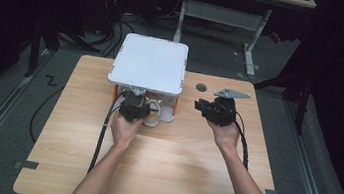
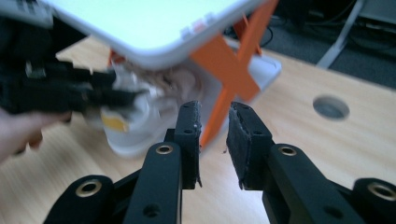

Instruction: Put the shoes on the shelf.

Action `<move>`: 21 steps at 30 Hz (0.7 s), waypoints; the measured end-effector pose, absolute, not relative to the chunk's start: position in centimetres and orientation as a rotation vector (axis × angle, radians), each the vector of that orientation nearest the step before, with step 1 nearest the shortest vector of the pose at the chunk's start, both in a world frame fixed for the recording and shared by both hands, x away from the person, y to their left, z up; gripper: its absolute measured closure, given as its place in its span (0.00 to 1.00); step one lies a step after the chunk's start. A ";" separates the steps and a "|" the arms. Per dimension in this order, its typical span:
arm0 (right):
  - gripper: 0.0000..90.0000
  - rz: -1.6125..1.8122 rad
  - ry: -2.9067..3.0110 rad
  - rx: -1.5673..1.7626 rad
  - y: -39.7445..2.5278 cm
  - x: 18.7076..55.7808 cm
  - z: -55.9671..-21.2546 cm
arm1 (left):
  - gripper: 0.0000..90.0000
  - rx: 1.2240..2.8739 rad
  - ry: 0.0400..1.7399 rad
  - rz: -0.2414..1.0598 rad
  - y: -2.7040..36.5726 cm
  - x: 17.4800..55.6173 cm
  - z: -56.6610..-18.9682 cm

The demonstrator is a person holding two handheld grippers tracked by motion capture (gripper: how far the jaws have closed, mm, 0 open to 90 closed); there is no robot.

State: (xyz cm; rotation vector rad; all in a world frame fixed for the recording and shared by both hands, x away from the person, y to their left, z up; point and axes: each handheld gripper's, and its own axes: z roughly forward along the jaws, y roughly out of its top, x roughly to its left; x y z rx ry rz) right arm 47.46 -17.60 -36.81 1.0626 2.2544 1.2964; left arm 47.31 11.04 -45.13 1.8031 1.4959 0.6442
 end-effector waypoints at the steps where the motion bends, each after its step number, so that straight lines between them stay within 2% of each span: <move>1: 0.83 1.296 2.254 1.062 -17.1 47.7 -36.4 | 0.55 1.802 1.496 0.644 11.1 47.3 -45.1; 12: 0.84 1.305 2.256 0.988 -12.2 49.4 -34.3 | 0.38 1.767 1.477 0.656 11.4 46.4 -43.8; 21: 0.84 1.252 2.275 1.003 -9.8 50.7 -34.4 | 0.24 1.768 1.433 0.644 11.8 43.9 -42.3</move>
